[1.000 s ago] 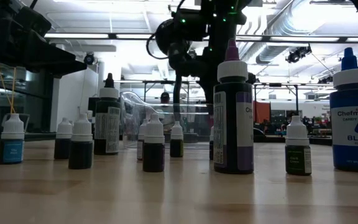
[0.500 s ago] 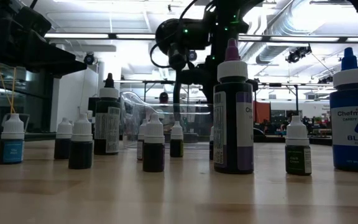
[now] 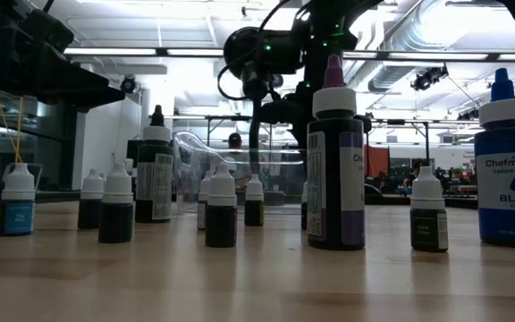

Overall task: Pick & Place food coloring
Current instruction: Put the red food coloring bottle into the transparent bin

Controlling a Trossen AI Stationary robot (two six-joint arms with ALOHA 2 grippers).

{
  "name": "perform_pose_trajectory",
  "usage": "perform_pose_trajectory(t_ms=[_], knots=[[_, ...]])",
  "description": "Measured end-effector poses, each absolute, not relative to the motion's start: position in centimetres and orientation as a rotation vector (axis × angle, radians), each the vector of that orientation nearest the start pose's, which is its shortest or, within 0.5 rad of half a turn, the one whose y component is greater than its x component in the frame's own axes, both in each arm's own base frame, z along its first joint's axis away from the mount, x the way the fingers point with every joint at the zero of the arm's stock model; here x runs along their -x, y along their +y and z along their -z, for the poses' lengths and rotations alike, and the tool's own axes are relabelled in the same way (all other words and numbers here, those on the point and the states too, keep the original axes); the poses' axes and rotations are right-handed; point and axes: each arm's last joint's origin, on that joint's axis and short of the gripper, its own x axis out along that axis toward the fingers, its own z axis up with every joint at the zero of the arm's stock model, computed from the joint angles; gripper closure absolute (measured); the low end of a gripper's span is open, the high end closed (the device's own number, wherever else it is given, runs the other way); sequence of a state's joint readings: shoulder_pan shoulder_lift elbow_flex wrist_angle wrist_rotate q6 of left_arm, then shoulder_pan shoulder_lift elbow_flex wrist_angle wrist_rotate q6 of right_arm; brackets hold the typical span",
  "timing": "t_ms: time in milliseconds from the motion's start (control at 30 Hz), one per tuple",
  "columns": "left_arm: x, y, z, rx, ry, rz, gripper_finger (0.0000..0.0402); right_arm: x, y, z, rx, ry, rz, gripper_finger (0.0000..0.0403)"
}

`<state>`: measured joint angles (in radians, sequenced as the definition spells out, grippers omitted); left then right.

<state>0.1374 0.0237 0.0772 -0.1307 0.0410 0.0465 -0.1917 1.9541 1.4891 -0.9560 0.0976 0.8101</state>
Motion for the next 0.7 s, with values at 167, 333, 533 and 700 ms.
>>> perform_pose_trajectory(t_ms=[167,333,533,700], knots=[[-9.32,1.17,-17.53,-0.040,0.079,-0.095,0.0124,-37.14,-7.53,-19.66,-0.725,1.250,0.802,0.0334],[-9.32,1.17,-17.53,-0.040,0.079,-0.094,0.0124,-37.10,-7.52,-19.66,-0.724,1.254,0.803,0.0332],[-9.32,1.17,-17.53,-0.040,0.079,-0.095,0.0124,-37.12,-7.52,-19.64,-0.722,1.255,0.801,0.0330],[-9.32,1.17,-17.53,-0.040,0.079,-0.094,0.0124,-37.21,-7.53,-19.31,-0.722,1.266,0.802,0.0330]])
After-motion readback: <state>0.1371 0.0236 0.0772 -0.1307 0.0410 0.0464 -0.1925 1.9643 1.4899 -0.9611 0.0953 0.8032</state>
